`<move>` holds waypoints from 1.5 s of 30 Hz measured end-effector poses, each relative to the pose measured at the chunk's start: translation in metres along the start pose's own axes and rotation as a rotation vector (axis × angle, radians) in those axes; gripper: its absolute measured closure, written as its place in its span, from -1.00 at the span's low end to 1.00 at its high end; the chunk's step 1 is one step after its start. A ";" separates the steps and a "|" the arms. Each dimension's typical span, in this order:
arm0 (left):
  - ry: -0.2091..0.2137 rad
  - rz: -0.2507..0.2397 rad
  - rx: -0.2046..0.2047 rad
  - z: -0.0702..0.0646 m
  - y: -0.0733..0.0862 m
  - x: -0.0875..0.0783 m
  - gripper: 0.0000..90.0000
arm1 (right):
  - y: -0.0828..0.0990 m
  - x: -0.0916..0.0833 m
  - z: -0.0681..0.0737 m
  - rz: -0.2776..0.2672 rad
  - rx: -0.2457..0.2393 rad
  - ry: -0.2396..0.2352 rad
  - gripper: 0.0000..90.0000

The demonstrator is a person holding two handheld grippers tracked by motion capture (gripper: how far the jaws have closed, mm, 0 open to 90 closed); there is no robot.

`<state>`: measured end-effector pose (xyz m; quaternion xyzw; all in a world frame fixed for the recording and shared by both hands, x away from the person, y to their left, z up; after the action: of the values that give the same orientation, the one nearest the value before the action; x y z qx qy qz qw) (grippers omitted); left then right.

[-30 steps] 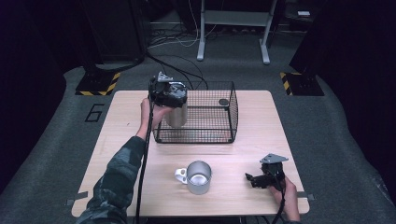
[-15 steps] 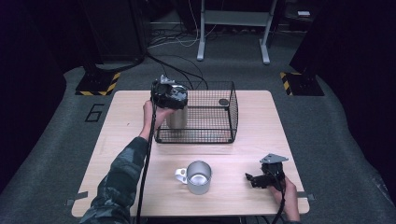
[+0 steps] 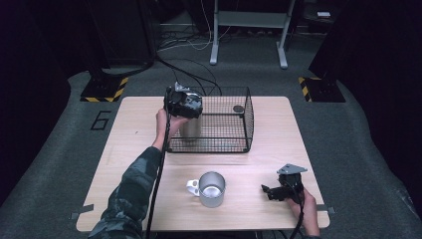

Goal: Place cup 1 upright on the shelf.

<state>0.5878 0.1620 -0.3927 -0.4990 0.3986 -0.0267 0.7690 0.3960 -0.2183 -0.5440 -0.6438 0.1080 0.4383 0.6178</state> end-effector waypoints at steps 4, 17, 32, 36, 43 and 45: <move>0.000 0.015 0.007 -0.001 0.001 0.002 -0.92 | 0.000 0.000 0.000 0.001 0.003 0.001 -1.00; 0.005 0.035 0.007 -0.006 0.004 0.010 -0.92 | 0.000 0.000 0.000 0.000 0.001 0.000 -1.00; 0.005 0.056 0.029 -0.012 0.009 0.007 -0.92 | 0.000 0.000 0.000 0.001 0.001 0.000 -1.00; 0.010 0.060 0.021 -0.012 0.011 0.005 -0.92 | 0.000 0.000 0.000 0.000 0.001 0.000 -1.00; 0.020 0.055 0.000 -0.007 0.014 0.004 -0.92 | 0.000 0.000 0.000 0.000 0.004 0.001 -1.00; 0.019 0.054 0.001 -0.007 0.014 0.004 -0.92 | 0.000 0.000 0.000 0.000 0.002 0.000 -1.00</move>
<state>0.5808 0.1621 -0.4073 -0.4875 0.4191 -0.0108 0.7658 0.3959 -0.2182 -0.5440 -0.6433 0.1086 0.4381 0.6184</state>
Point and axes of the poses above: each handheld gripper's, and its own axes: x roughly forward along the jaws, y roughly out of its underside, z roughly to its left, the point moved 2 cm from there along x, roughly forward along the jaws, and after that the axes turned 12 degrees about x, right-handed, at the moved point
